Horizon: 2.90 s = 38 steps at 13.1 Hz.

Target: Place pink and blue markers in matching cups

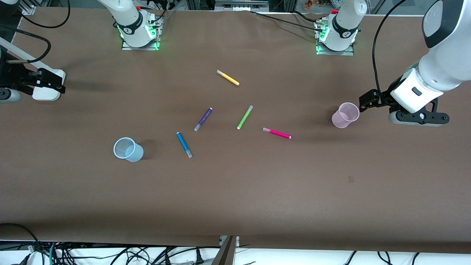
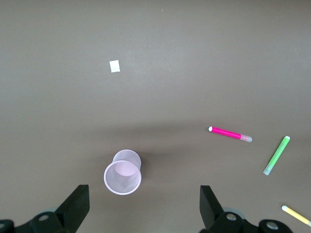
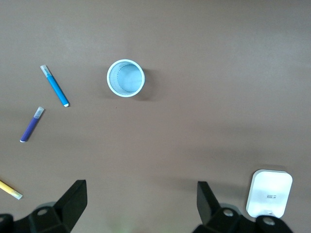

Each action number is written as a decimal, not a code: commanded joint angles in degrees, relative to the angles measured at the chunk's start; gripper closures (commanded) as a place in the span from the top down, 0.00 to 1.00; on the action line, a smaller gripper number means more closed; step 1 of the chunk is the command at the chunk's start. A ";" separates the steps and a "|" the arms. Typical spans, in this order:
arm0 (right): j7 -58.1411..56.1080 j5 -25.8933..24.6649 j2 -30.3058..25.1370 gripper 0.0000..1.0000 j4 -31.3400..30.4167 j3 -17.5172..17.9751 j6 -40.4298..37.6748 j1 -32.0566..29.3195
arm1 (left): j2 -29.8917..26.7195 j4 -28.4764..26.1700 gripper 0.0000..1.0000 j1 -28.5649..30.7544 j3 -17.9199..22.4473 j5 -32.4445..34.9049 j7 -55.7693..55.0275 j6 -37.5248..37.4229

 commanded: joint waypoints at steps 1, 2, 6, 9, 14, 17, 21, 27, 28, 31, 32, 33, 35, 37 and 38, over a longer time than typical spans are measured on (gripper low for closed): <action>0.51 0.85 0.64 1.00 1.53 0.62 -0.46 -0.72 | 0.99 4.26 1.00 0.92 -0.36 0.98 0.44 -0.92; 0.59 0.85 0.64 1.00 1.53 0.62 -0.46 -0.72 | 1.44 4.72 1.00 1.18 -0.36 0.89 0.96 -0.83; 0.77 0.94 0.64 1.00 1.53 0.62 -0.37 -0.72 | 1.62 4.90 1.00 1.45 -0.36 0.98 0.79 -0.92; 0.77 0.94 0.64 1.00 1.53 0.71 -0.37 -0.55 | 1.62 4.99 1.00 1.53 -0.36 0.98 0.70 -1.36; 0.86 1.12 2.13 1.00 1.53 1.24 0.85 1.47 | 1.62 5.07 1.00 2.23 -0.18 1.07 0.79 -1.36; 0.77 1.29 5.12 1.00 1.53 1.24 1.47 4.63 | 1.97 4.90 1.00 2.32 -0.27 0.89 0.70 -1.53; 0.51 1.29 9.07 1.00 1.62 1.24 2.70 9.72 | 2.68 4.55 1.00 2.32 -0.36 0.54 0.44 -3.03; 0.42 1.82 17.85 1.00 1.97 1.85 11.74 14.21 | 2.68 4.46 1.00 1.45 -3.95 0.01 -22.97 -5.57; 0.77 2.08 19.52 1.00 1.97 2.03 13.59 14.74 | 3.29 4.37 1.00 1.36 -5.35 -0.68 -29.64 -6.01; 0.86 4.54 23.74 1.00 1.97 2.03 19.04 16.67 | 5.83 4.37 1.00 0.31 -6.33 -5.95 -47.42 -5.93; 0.86 4.81 24.89 1.00 1.88 2.03 20.27 17.64 | 6.89 4.46 1.00 -1.00 -6.25 -6.22 -50.16 -5.76; 0.86 4.98 26.21 1.00 1.97 2.03 21.68 18.52 | 8.20 4.37 1.00 -2.23 -6.25 -6.31 -52.88 -5.49; 0.77 4.98 29.37 1.00 1.88 2.03 25.10 20.89 | 11.45 4.46 1.00 -6.79 -6.07 -5.35 -60.78 -4.01; 0.77 4.98 32.44 1.00 1.53 2.03 29.40 21.78 | 14.35 4.28 1.00 -9.09 -6.16 -4.56 -68.69 -0.85; 0.77 4.98 33.85 1.00 1.53 2.03 31.25 22.21 | 15.50 4.37 1.00 -10.23 -5.98 -4.30 -71.34 -0.31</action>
